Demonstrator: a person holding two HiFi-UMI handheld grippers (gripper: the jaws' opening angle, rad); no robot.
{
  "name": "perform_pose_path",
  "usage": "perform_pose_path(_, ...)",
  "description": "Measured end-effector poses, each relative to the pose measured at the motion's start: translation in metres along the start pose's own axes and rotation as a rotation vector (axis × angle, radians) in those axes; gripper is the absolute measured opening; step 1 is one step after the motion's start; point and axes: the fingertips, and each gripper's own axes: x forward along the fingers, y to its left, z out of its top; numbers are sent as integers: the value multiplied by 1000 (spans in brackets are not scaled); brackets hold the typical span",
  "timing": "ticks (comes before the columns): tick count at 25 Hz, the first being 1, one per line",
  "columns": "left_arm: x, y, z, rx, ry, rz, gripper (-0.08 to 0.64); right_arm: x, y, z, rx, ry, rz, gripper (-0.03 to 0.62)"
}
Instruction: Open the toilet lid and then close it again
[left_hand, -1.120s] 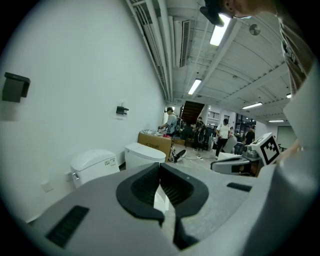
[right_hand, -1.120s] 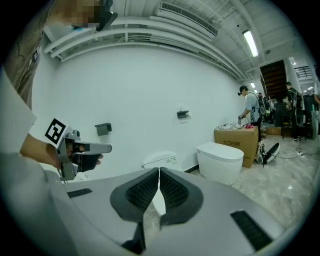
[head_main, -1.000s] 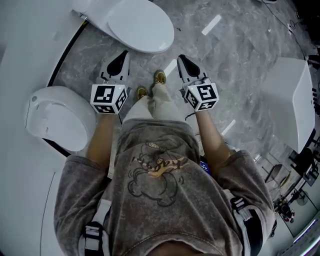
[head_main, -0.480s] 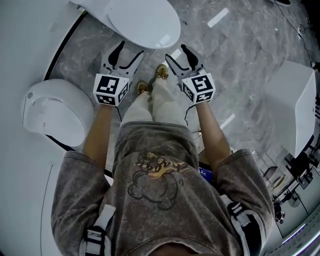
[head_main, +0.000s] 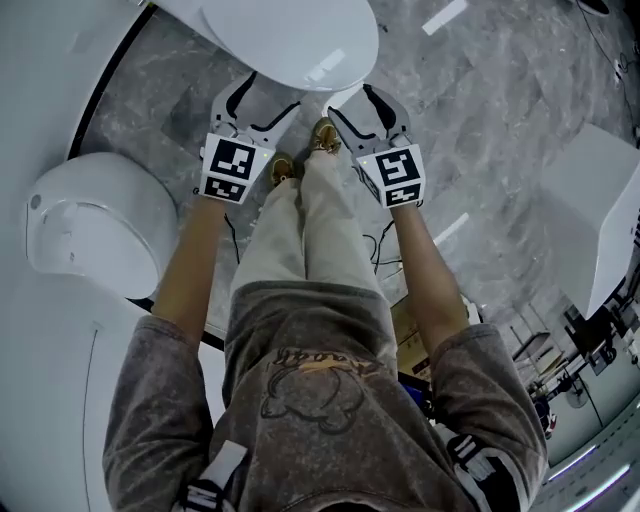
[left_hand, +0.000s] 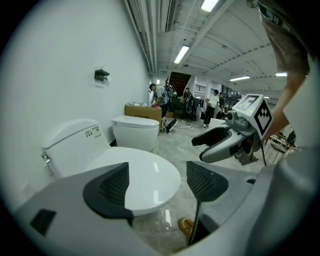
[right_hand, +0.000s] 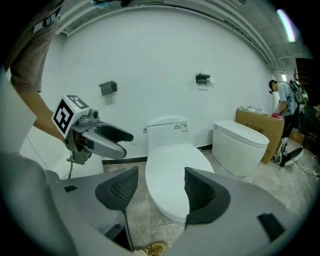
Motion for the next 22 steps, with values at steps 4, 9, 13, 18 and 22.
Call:
perform_pose_path(4,41,11,-59,20,50,11,356,45,-9,-57,-39,59,-34,282)
perform_pose_path(9,86,27,-129,7,93,89,367,90,-21,-123,-64,95,-89,285)
perform_pose_path(13,111,34,-167,-67,89,136,367,113,-27,-162,-20,99,-120,285)
perform_pose_path(18,134,28,-209,-134,104,140,367,130,-30,-197,43,107,-163,285)
perform_pose_path(22,148,26,-224,-151,110,129,367,135,-31,-212,96,97,-176,284)
